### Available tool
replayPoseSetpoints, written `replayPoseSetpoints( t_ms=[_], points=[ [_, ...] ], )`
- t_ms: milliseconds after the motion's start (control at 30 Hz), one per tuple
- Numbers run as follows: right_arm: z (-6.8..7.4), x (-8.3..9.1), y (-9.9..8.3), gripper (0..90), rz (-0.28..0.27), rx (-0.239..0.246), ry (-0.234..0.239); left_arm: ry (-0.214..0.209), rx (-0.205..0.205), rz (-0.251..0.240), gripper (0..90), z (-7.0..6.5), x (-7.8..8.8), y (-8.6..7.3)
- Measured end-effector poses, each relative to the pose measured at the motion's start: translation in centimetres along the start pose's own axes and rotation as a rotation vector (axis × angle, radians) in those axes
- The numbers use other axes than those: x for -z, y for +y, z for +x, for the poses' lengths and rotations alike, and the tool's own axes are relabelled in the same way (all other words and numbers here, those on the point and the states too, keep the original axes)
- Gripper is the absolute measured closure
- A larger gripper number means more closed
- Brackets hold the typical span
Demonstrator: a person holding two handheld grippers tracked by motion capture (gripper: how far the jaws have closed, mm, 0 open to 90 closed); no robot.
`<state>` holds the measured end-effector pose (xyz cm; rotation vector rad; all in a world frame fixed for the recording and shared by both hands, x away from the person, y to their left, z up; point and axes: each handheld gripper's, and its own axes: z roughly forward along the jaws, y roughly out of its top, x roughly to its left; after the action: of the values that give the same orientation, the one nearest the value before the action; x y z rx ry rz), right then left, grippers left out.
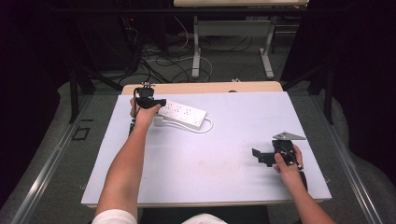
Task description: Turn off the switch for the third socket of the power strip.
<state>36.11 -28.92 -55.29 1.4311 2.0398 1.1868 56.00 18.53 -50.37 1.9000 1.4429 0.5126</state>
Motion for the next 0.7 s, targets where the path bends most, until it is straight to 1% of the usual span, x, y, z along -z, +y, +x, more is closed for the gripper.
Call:
replayPoseSetpoints(
  t_ms=[33, 133, 233, 333, 367, 400, 433, 467, 500, 533, 567, 633, 700],
  points=[
    [0.0, 0.0, 0.0, 0.3, 0.0, -0.001, 0.001, -0.01, 0.0, -0.007, 38.6, 0.0, 0.1, 0.0],
    [0.0, 0.0, 0.0, 0.3, -0.003, -0.006, 0.003, -0.014, 0.002, -0.008, 37.4, -0.2, 0.4, 0.1],
    [0.0, 0.1, 0.0, 0.3, -0.002, -0.005, 0.003, -0.03, 0.002, -0.021, 37.2, -0.4, 1.0, 0.3],
    [0.0, 0.1, 0.1, 0.3, -0.004, -0.005, 0.005, -0.048, 0.014, -0.027, 36.4, -0.8, 1.4, 0.5],
    [0.0, 0.1, 0.1, 0.3, -0.004, -0.003, 0.005, -0.057, 0.01, -0.014, 35.8, -0.9, 1.7, 0.5],
    [0.0, 0.1, 0.1, 0.3, -0.004, -0.002, 0.007, -0.056, 0.003, -0.012, 35.4, -0.9, 1.8, 0.5],
    [0.0, 0.1, 0.1, 0.3, -0.004, -0.001, 0.007, -0.06, 0.005, -0.005, 35.2, -1.0, 1.9, 0.5],
    [0.0, 0.1, 0.1, 0.3, -0.005, -0.001, 0.007, -0.052, 0.007, -0.011, 35.1, -1.2, 2.0, 0.5],
    [0.1, 0.1, 0.1, 0.3, -0.005, -0.001, 0.008, -0.05, 0.002, -0.003, 35.0, -1.3, 2.2, 0.5],
    [0.1, 0.1, 0.1, 0.3, -0.006, -0.001, 0.008, -0.055, -0.005, -0.003, 34.7, -1.2, 2.4, 0.5],
    [0.1, 0.1, 0.1, 0.3, -0.006, 0.002, 0.008, -0.064, -0.003, -0.002, 34.7, -1.3, 2.6, 0.5],
    [0.1, 0.1, 0.1, 0.3, -0.005, 0.0, 0.008, -0.062, -0.009, -0.003, 34.6, -1.3, 2.9, 0.5],
    [0.1, 0.1, 0.1, 0.3, -0.005, 0.0, 0.007, -0.079, -0.017, 0.009, 34.6, -1.3, 3.4, 0.6]
  ],
)
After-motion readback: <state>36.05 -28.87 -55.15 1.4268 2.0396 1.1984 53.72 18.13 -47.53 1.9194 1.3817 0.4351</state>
